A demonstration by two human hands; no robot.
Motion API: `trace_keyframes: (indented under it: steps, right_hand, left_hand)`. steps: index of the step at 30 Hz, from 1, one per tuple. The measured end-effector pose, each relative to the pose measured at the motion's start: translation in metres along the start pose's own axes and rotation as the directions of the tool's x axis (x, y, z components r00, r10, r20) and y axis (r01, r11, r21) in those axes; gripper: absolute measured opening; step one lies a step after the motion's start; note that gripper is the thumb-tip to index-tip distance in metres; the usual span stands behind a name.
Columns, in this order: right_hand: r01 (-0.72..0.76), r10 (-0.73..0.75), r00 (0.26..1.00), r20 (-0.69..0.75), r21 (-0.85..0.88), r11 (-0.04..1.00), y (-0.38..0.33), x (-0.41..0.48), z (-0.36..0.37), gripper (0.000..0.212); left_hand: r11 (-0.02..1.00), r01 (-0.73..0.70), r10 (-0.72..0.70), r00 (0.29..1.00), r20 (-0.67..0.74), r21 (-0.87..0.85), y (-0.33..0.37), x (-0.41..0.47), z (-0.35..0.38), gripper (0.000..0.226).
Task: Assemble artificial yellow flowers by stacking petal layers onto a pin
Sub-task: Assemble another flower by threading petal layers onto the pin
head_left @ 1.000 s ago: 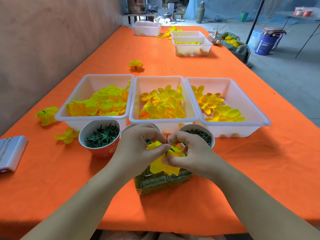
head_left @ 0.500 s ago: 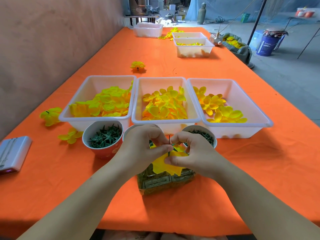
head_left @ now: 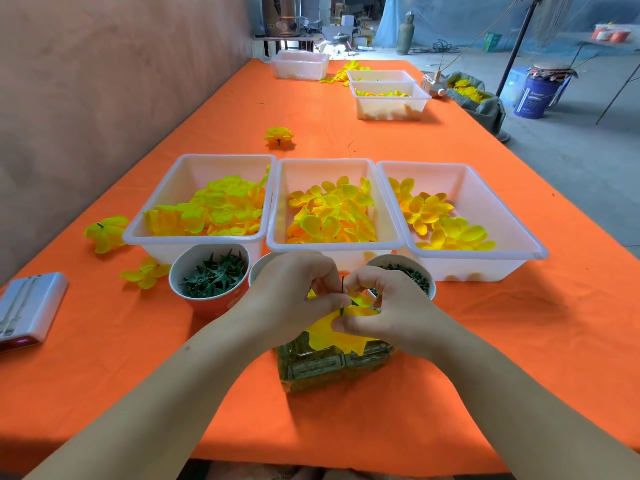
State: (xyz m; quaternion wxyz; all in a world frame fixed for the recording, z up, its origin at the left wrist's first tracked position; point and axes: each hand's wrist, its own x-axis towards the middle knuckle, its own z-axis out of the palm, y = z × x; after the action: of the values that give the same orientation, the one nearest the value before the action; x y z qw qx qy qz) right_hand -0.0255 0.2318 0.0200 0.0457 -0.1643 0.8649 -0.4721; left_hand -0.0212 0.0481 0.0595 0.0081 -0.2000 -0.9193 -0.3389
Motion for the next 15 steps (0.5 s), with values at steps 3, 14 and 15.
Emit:
trace_keyframes:
  steps: [3,14,15]
  right_hand:
    - [-0.002,0.002,1.000,-0.009,0.003,1.000,-0.001,-0.001,0.000,0.027]
    - [0.188,-0.169,0.964,-0.204,0.077,0.979,-0.005,-0.013,-0.008,0.017]
    - [0.211,-0.188,0.948,-0.259,0.064,0.975,-0.004,-0.014,-0.007,0.014]
  left_hand:
    - [0.999,0.011,-0.011,1.000,0.001,-0.042,-0.002,0.000,0.001,0.024]
    - [0.932,-0.020,-0.055,0.979,-0.198,-0.361,-0.019,-0.014,0.026,0.015]
    - [0.920,-0.010,-0.077,0.976,-0.205,-0.393,-0.021,-0.015,0.027,0.021]
